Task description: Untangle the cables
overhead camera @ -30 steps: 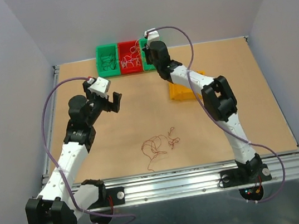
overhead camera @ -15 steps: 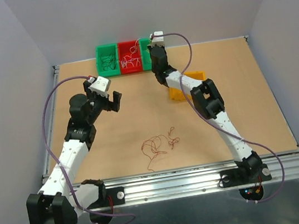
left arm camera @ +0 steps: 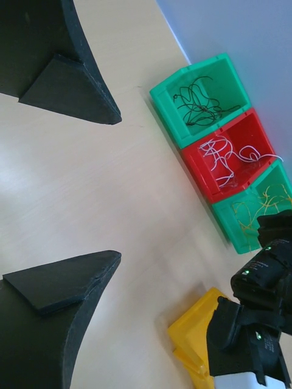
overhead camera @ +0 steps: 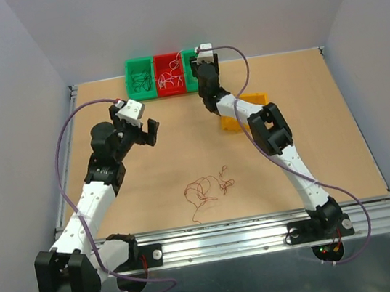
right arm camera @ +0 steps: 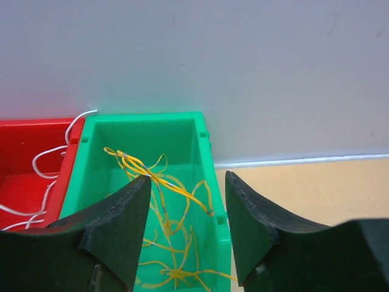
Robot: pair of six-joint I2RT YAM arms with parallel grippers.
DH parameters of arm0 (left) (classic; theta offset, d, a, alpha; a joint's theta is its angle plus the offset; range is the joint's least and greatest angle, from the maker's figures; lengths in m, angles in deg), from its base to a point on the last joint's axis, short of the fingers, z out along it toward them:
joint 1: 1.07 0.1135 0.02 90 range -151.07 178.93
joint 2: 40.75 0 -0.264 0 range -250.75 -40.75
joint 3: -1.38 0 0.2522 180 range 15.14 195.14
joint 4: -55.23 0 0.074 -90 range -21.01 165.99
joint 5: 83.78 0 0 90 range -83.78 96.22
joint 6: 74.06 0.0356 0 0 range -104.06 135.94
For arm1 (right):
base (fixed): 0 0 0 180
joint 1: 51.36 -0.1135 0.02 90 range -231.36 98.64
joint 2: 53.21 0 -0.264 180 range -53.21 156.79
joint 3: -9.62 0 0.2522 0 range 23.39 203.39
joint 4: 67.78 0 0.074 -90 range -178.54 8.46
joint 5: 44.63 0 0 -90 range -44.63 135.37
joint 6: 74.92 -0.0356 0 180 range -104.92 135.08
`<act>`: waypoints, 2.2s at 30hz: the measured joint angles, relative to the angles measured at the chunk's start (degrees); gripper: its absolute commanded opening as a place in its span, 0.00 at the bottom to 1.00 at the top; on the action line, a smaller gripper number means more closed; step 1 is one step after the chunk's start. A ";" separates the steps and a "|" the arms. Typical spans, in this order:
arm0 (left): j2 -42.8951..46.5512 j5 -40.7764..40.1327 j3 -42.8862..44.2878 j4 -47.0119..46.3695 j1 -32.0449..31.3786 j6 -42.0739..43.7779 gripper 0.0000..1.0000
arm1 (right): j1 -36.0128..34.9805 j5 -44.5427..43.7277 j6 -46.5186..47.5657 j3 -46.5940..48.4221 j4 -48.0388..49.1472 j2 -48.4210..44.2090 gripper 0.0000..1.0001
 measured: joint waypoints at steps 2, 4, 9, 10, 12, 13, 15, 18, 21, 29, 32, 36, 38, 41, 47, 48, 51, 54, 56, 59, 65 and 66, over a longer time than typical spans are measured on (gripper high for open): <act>-0.22 0.17 0.00 0.04 0.00 0.02 0.96 | 0.00 0.76 -1.07 -1.25 -2.12 -1.95 0.68; -0.48 0.31 0.00 0.07 0.00 0.00 0.96 | 0.00 2.25 -2.95 -3.41 -5.55 -5.25 0.71; -1.29 0.98 0.00 0.39 0.00 0.02 0.97 | 0.00 5.46 -6.34 -7.19 -11.23 -12.35 0.73; -1.38 1.07 0.00 0.55 0.00 0.02 0.96 | 0.00 6.01 -6.84 -7.96 -11.91 -13.51 0.72; -1.60 1.42 0.00 0.87 0.00 0.04 0.96 | 0.00 7.34 -8.04 -9.77 -13.49 -15.98 0.68; -1.70 1.77 0.00 1.01 0.00 0.13 0.96 | 0.00 7.80 -8.35 -10.67 -13.99 -16.87 0.68; -2.25 3.13 0.09 1.25 0.02 0.55 0.96 | 0.00 9.60 -9.42 -13.03 -16.28 -19.12 0.71; -4.63 7.58 1.40 3.69 -0.13 2.10 0.98 | 0.00 14.82 -10.99 -19.61 -20.98 -24.28 0.83; -8.48 11.06 3.72 7.21 -2.16 4.81 0.99 | 0.00 19.52 -12.07 -28.89 -24.87 -31.15 0.95; -11.76 16.09 4.59 19.50 -17.22 16.17 0.99 | 0.00 29.51 -13.38 -53.83 -30.18 -59.06 0.99; -12.04 15.96 4.59 22.86 -21.05 19.58 0.99 | -0.17 31.85 -13.79 -57.33 -31.82 -66.23 0.95; -15.10 13.66 4.92 24.50 -24.46 21.29 0.93 | -2.29 28.39 -14.27 -58.21 -37.00 -69.11 0.95; -17.97 12.76 5.75 25.53 -25.53 21.75 0.88 | -3.48 26.14 -14.36 -59.65 -39.56 -69.20 0.95; -22.60 11.80 6.97 26.47 -25.66 22.01 0.85 | -4.31 25.33 -14.36 -61.31 -42.38 -69.20 0.95; -28.68 11.47 9.55 28.28 -25.66 21.90 0.61 | -4.22 23.87 -14.29 -62.93 -44.57 -70.23 0.95; -29.59 11.58 10.10 28.46 -25.66 21.92 0.58 | -4.22 23.63 -14.12 -63.12 -44.68 -70.82 0.95; -32.57 12.44 11.82 29.59 -25.66 22.18 0.47 | -4.22 23.21 -13.94 -63.12 -44.57 -71.56 0.95; -34.60 14.12 13.22 31.78 -25.66 22.88 0.01 | -4.24 22.21 -13.88 -64.76 -44.04 -73.24 0.92; -34.99 14.86 13.70 32.94 -25.66 23.93 0.00 | -4.24 21.44 -13.90 -66.23 -44.15 -74.73 0.91; -35.08 15.56 14.45 34.03 -25.62 23.98 0.00 | -4.24 20.98 -13.88 -68.54 -43.74 -77.31 0.90; -31.50 17.81 14.45 32.65 -20.22 21.16 0.00 | -4.20 31.45 -10.29 -73.81 -39.65 -84.67 0.90; -29.38 18.27 14.10 30.93 -18.18 19.82 0.00 | -4.17 35.50 -9.14 -74.62 -38.27 -85.66 0.91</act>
